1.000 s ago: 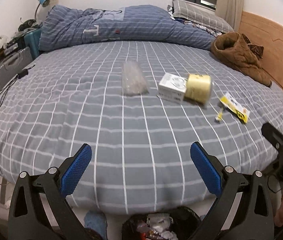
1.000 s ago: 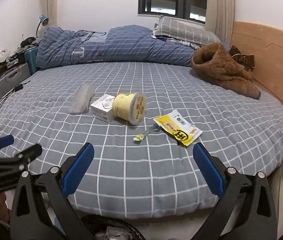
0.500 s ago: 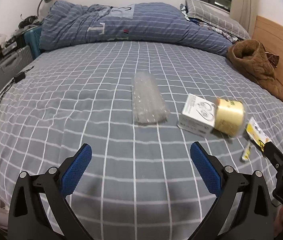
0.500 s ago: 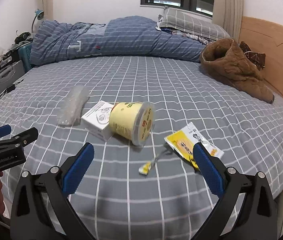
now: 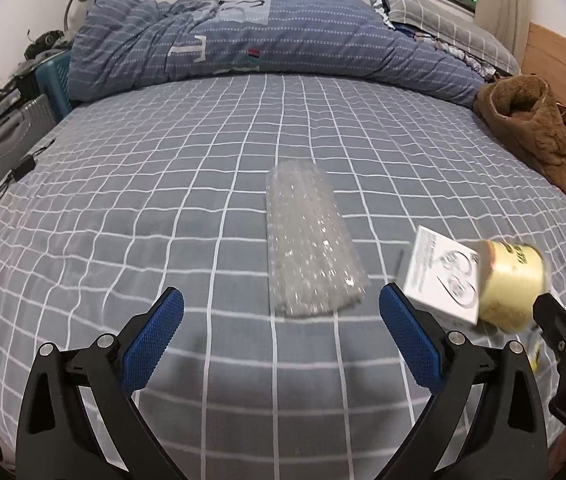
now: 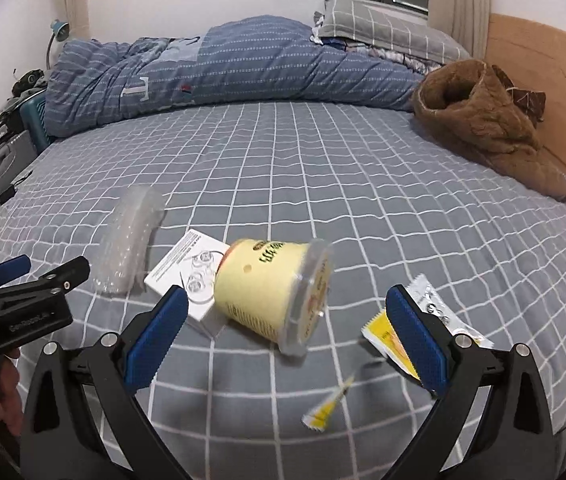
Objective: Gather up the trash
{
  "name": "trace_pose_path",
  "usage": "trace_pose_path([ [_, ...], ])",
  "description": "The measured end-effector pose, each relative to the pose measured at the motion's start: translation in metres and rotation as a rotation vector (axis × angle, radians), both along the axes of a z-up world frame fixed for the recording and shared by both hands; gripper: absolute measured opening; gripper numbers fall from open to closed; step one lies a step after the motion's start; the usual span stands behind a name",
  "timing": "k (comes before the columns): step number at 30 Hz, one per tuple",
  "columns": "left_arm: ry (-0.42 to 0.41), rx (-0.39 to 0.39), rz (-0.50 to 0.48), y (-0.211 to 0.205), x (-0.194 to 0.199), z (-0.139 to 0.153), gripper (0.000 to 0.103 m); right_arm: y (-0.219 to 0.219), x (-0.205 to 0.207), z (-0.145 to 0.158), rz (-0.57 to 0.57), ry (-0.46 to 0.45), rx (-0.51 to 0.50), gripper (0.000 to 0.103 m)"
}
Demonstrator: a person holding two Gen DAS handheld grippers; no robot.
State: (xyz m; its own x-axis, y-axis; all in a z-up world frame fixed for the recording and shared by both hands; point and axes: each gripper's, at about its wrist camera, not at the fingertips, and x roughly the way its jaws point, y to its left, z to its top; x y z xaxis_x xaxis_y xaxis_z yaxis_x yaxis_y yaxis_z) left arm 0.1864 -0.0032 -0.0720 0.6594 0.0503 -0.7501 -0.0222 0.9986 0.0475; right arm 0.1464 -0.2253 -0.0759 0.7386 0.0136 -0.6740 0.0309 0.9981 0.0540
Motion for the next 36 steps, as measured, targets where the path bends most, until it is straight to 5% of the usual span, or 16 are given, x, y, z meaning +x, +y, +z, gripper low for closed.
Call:
trace_pose_path([
  [15,0.061,0.003,0.023,0.002,0.065,-0.027,0.090,0.006,0.049,-0.028,-0.058,0.078,0.073,0.095],
  [19,0.081,-0.004,0.013,-0.003,0.073,-0.036,0.086,0.004,0.051,-0.034,-0.062,0.098,0.092,0.083],
  [22,0.106,-0.035,-0.005,-0.005,0.077,-0.042,0.074,0.002,0.051,-0.037,-0.053,0.104,0.103,0.075],
  [26,0.138,-0.096,-0.045,-0.008,0.079,-0.047,0.041,0.001,0.049,-0.036,-0.044,0.098,0.109,0.074],
  [36,0.107,-0.050,-0.068,-0.017,0.070,-0.038,0.019,0.000,0.044,-0.031,-0.030,0.077,0.105,0.074],
])
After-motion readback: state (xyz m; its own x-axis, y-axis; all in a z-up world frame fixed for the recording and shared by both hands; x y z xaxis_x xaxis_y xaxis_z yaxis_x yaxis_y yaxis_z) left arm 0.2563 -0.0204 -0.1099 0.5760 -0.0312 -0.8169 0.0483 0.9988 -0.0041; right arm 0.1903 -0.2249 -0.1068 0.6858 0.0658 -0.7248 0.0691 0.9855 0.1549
